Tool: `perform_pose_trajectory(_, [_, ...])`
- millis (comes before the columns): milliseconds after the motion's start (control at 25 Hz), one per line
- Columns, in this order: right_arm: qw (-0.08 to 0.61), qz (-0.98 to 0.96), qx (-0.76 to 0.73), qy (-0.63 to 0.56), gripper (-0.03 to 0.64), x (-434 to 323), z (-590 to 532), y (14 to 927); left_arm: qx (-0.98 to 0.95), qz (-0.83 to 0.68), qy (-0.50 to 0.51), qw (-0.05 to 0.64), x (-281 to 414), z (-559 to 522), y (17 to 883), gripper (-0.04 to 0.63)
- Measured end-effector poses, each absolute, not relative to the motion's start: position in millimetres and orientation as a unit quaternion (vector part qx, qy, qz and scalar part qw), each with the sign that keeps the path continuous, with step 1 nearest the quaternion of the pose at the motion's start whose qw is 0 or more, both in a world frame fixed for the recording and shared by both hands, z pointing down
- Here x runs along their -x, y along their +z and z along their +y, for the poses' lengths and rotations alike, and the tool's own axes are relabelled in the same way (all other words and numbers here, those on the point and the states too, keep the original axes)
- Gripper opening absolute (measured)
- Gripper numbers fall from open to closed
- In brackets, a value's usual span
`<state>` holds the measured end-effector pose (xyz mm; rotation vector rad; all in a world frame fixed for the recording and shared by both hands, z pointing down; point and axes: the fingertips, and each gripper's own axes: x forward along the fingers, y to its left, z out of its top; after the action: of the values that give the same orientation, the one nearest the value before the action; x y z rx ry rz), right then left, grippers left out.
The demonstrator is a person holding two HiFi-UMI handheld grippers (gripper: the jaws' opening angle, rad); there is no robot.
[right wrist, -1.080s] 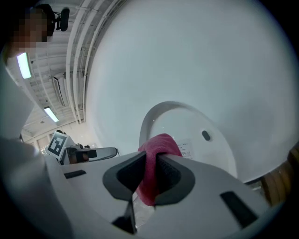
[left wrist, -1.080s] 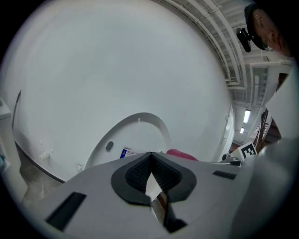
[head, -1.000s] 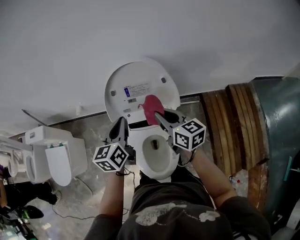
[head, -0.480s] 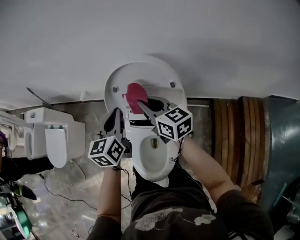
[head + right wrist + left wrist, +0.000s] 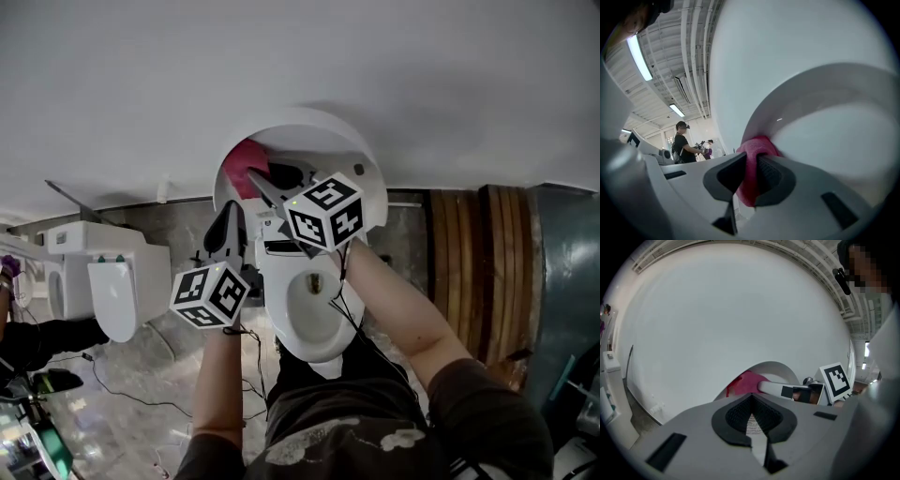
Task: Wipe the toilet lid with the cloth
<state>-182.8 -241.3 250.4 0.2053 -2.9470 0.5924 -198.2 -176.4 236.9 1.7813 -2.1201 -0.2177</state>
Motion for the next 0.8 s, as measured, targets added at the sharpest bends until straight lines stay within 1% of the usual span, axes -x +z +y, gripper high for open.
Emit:
perform_pose_trajectory(200, [0.032, -0.974, -0.109, 0.194, 0.049, 173, -265, 241, -0.639, -0.744, -0.071, 0.184, 202, -185, 239, 0.006])
perform_pose_trajectory(520, [-0.010, -0.954, -0.202, 0.220, 0.049, 98, -301, 243, -0.653, -0.730, -0.063, 0.194, 166, -205, 244, 0.006])
perform_pose_trajectory(640, [-0.019, -0.942, -0.236, 0.238, 0.049, 71, -309, 250, -0.659, -0.722, -0.067, 0.200, 154, -211, 245, 0.006])
perform_pose_trajectory(800, [-0.013, -0.933, -0.265, 0.243, 0.049, 50, -312, 262, -0.672, -0.707, -0.077, 0.207, 143, -214, 248, 0.006])
